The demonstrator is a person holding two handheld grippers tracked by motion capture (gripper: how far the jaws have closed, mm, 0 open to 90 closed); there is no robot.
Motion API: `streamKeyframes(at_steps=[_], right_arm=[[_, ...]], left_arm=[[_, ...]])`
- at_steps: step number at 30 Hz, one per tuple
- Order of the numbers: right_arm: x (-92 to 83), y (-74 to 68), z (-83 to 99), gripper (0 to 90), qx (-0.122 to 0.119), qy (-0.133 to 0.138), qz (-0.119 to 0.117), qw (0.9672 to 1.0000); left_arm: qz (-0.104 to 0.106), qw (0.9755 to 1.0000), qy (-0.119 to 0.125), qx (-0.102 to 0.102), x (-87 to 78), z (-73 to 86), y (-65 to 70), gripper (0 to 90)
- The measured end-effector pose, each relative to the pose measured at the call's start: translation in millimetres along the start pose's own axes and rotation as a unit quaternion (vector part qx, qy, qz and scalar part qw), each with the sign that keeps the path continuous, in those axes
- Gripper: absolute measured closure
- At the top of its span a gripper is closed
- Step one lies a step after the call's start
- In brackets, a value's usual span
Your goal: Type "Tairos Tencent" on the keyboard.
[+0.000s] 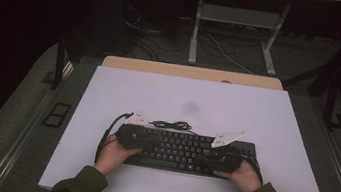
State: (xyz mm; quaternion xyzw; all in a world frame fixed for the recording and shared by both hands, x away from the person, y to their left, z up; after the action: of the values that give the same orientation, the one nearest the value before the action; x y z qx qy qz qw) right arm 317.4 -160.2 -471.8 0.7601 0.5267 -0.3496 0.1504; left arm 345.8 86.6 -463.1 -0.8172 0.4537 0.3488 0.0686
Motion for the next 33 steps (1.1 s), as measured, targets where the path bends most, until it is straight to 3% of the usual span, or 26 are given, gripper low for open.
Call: streamKeyframes(at_steps=[9, 23, 29, 33], right_arm=[[0.1, -0.3, 0.1, 89.3, -0.001, 0.000, 0.002, 1.0000], [0.1, -0.4, 0.0, 89.3, -0.001, 0.000, 0.002, 1.0000], [0.1, -0.3, 0.0, 89.3, -0.003, 0.000, 0.001, 1.0000], [0.0, -0.2, 0.2, 89.3, -0.003, 0.001, 0.002, 1.0000]], left_arm=[[-0.005, 0.9996, -0.024, 0.012, 6.3, 2.9, 1.9, 89.1], [0.004, 1.0000, -0.006, 0.003, -0.5, -0.5, 4.6, 88.7], [0.011, 0.9999, 0.008, 0.005, -6.4, -0.4, 6.6, 77.1], [0.014, 0.9998, 0.012, 0.001, -8.6, 0.8, 7.2, 58.5]])
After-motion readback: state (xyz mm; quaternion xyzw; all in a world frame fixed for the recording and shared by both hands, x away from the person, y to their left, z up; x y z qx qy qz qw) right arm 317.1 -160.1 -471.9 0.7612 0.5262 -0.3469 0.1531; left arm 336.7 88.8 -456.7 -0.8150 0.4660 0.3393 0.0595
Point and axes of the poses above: each handheld gripper's, and its own axes: x roughly forward along the jaws, z roughly out of its underside, y roughly to its right, the point moved 5 cm from there along x, roughly forward along the jaws, and after that the axes turned 4 degrees about -x, right-handed, at the moved point
